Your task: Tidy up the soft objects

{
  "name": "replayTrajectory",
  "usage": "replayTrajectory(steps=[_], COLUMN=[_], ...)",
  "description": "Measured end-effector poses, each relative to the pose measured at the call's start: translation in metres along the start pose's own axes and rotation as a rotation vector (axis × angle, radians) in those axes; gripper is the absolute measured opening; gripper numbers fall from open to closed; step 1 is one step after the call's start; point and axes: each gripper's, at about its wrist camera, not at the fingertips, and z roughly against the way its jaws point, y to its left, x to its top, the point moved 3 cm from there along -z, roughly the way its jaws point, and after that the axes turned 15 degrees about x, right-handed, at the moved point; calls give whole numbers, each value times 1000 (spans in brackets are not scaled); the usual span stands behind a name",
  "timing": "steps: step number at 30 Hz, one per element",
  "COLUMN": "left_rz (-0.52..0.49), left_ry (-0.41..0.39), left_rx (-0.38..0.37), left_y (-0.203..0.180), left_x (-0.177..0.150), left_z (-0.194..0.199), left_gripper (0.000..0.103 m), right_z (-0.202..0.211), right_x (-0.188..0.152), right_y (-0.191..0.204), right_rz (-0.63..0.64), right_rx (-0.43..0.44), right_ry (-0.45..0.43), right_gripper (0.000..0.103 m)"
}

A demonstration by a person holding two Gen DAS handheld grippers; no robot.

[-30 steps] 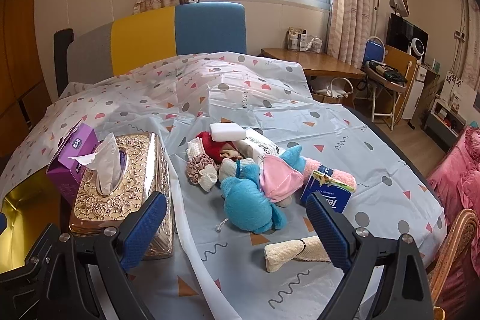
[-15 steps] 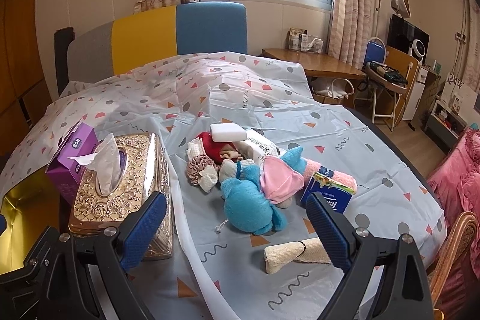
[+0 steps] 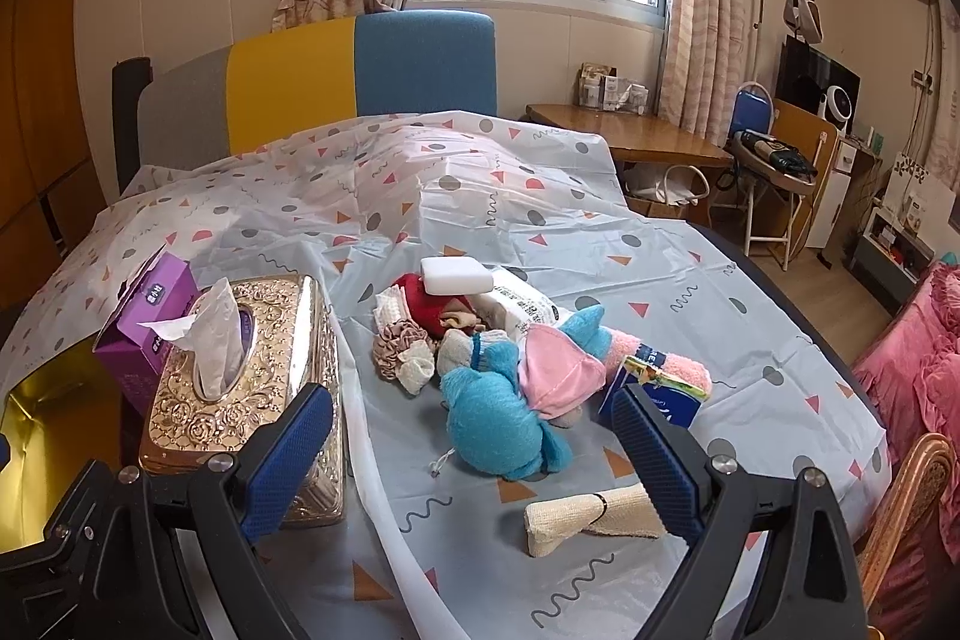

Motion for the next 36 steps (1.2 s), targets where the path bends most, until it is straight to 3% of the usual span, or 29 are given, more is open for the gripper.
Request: replayTrajectory(steps=[24, 34, 36], left_rz=[-11, -54, -68], left_ry=[4, -10, -17], left_rx=[-8, -72, -123], left_y=[-3, -16, -20], left_x=[2, 0, 0], left_z=[2, 7, 10], left_gripper=[103, 103, 103], right_z=[0, -35, -40], right_x=[33, 42, 38], right_y=[-44, -114, -133], right_rz=[-18, -70, -114], right_rx=[-58, -65, -76], right_ry=[-54, -30, -37], right_gripper=[96, 96, 96])
